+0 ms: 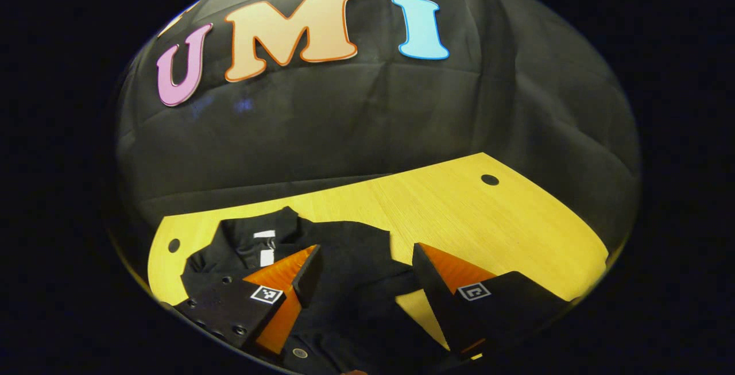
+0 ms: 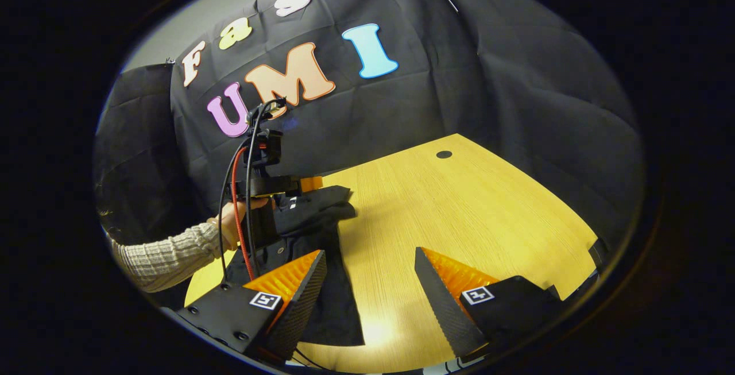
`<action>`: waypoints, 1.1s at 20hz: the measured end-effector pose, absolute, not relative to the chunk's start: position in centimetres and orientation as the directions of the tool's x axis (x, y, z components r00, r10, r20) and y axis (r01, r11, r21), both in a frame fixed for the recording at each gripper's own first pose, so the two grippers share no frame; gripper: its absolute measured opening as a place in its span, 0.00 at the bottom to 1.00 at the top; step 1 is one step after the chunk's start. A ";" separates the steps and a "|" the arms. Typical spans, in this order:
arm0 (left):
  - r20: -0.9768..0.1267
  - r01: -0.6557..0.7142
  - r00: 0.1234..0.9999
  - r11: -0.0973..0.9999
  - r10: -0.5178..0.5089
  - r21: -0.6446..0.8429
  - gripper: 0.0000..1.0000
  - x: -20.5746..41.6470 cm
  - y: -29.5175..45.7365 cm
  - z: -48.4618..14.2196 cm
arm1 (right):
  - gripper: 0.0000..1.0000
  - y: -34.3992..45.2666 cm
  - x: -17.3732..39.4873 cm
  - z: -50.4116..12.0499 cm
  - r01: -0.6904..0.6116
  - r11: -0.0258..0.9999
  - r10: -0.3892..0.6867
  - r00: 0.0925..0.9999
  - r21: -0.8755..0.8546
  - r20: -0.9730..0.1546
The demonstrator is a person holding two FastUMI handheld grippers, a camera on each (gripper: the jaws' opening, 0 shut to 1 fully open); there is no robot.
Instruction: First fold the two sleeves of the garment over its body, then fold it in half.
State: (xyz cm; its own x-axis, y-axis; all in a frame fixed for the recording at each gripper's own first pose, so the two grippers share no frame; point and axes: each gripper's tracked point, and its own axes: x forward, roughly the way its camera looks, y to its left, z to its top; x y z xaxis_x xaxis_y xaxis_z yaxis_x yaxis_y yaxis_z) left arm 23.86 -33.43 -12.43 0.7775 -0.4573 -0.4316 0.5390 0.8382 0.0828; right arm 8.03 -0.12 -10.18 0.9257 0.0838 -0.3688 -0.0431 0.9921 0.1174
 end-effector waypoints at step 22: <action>-0.449 0.105 0.892 0.991 -0.057 0.084 0.96 5.9 -2.5 -15.7 | 0.98 5.6 6.3 -17.6 -0.359 0.933 0.315 0.803 0.013 -0.506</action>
